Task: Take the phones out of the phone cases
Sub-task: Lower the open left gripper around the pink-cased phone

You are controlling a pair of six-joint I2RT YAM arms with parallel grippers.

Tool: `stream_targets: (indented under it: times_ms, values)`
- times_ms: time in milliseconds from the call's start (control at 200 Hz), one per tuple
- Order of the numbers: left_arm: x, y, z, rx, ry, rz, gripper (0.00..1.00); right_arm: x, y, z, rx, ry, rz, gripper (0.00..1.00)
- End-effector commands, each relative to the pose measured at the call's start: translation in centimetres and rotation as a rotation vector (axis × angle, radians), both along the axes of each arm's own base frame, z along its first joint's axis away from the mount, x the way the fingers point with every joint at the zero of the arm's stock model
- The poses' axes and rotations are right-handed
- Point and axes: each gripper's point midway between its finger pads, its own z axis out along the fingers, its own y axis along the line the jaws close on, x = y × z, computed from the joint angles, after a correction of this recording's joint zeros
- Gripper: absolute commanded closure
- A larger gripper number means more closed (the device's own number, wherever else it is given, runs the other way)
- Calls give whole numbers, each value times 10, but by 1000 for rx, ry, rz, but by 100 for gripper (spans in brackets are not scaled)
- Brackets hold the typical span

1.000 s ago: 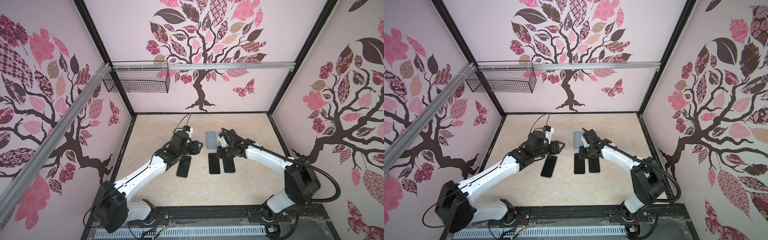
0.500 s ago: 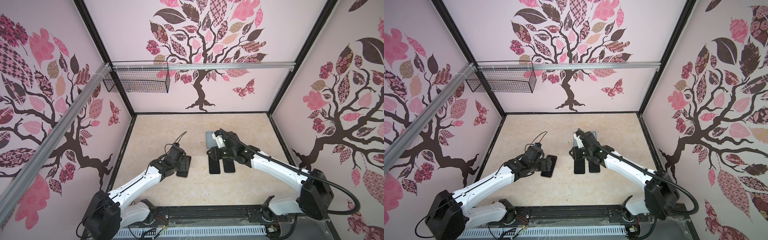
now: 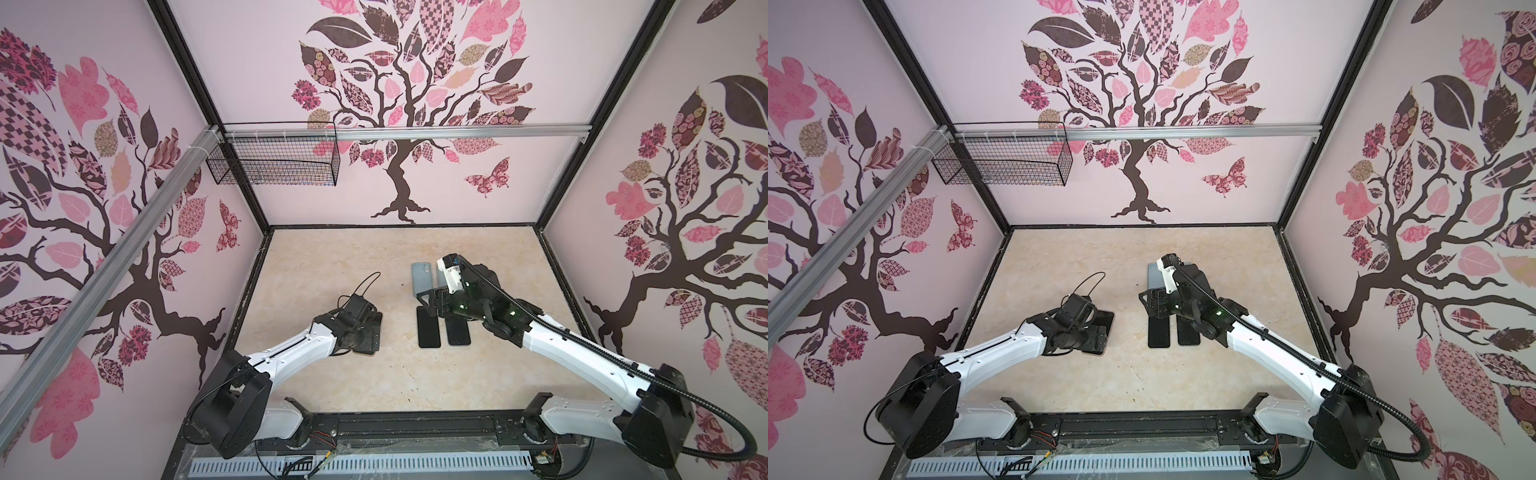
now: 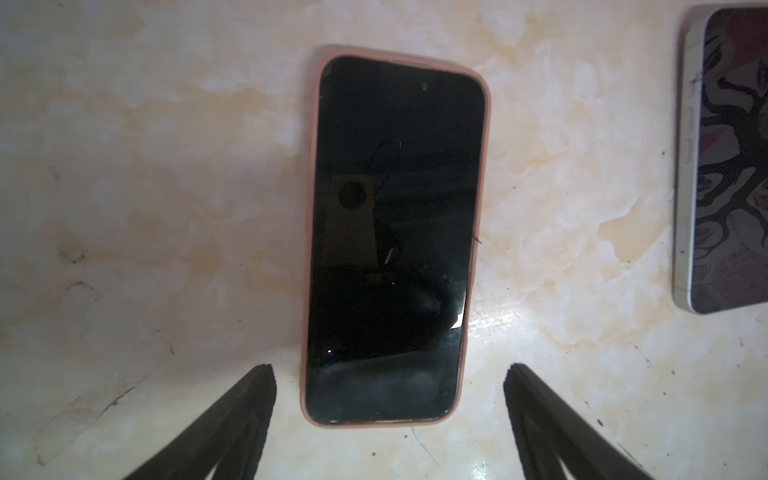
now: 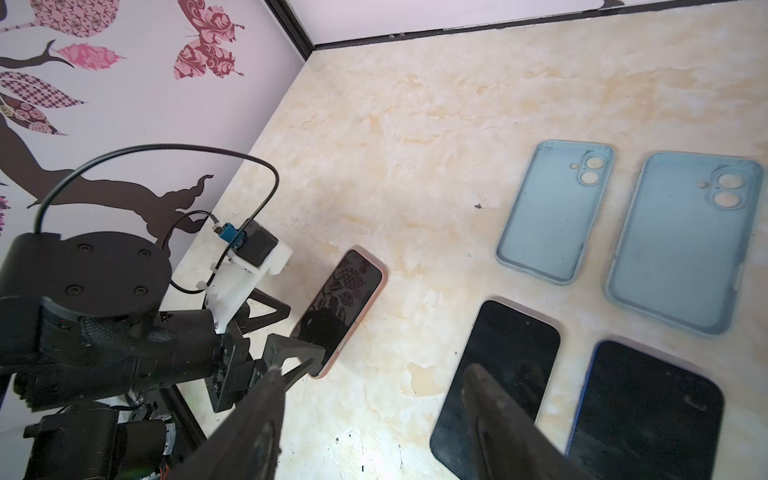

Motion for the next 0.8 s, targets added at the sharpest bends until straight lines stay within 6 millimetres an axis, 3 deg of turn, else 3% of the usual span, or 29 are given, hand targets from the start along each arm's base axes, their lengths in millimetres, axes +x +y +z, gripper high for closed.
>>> stream_targets:
  times_ms: [0,795]
  values:
    - [4,-4,3,7,1,-27,10,-2,-3,1,-4,-8,-6,29]
    - [16,-11,-17,102,99,-94,13,-1,5,-20,-39,44,27,30]
